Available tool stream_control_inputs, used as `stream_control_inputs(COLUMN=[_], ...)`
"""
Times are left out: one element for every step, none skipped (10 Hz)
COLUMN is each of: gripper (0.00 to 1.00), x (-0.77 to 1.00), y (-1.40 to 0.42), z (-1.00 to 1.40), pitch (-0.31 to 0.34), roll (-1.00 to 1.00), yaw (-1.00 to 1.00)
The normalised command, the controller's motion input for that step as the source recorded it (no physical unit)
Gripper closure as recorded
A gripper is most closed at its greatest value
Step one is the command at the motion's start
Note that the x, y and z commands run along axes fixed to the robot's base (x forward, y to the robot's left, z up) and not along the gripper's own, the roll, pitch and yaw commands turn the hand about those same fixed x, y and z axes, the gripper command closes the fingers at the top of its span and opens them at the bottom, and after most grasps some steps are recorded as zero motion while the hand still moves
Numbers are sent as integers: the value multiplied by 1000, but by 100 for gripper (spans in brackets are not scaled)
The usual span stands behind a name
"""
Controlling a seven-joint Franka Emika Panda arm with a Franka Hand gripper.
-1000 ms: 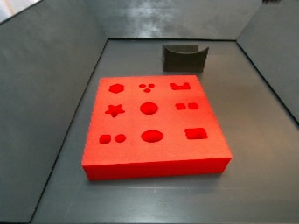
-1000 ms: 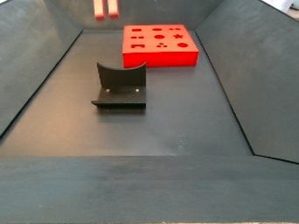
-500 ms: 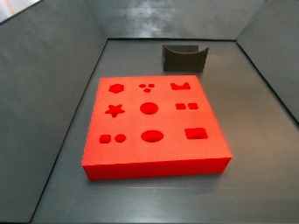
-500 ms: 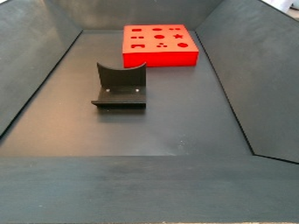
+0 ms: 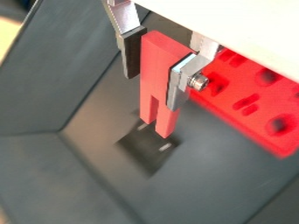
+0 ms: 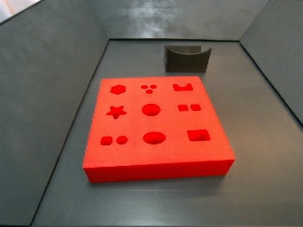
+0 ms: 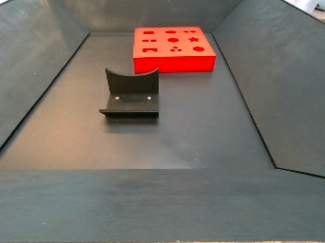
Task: Pick up the double-square object. Move up. Place the double-square object on the fixture. Regrasp the double-square object. Move to above the board. Insert the double-square object.
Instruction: Move to above the board, then insert the double-square object.
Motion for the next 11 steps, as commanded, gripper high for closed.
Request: stream_control_inputs(gripper=[100, 100, 100, 100, 100, 100, 100, 100, 100, 100, 100], x=[-774, -785, -787, -550, -270, -156, -101, -83, -57, -39, 0], y=[-1000, -1000, -941, -595, -219, -110, -54, -35, -12, 1, 0], z=[122, 107, 122, 70, 17, 14, 1, -4, 2, -3, -26], pitch=[-120, -123, -137, -154, -152, -134, -100, -87, -57, -41, -26], roll=[-1000, -1000, -1000, -1000, -1000, -1000, -735, -579, -342, -231, 0], yaw=[-22, -24, -29, -32, -40, -52, -34, -32, -22, -17, 0])
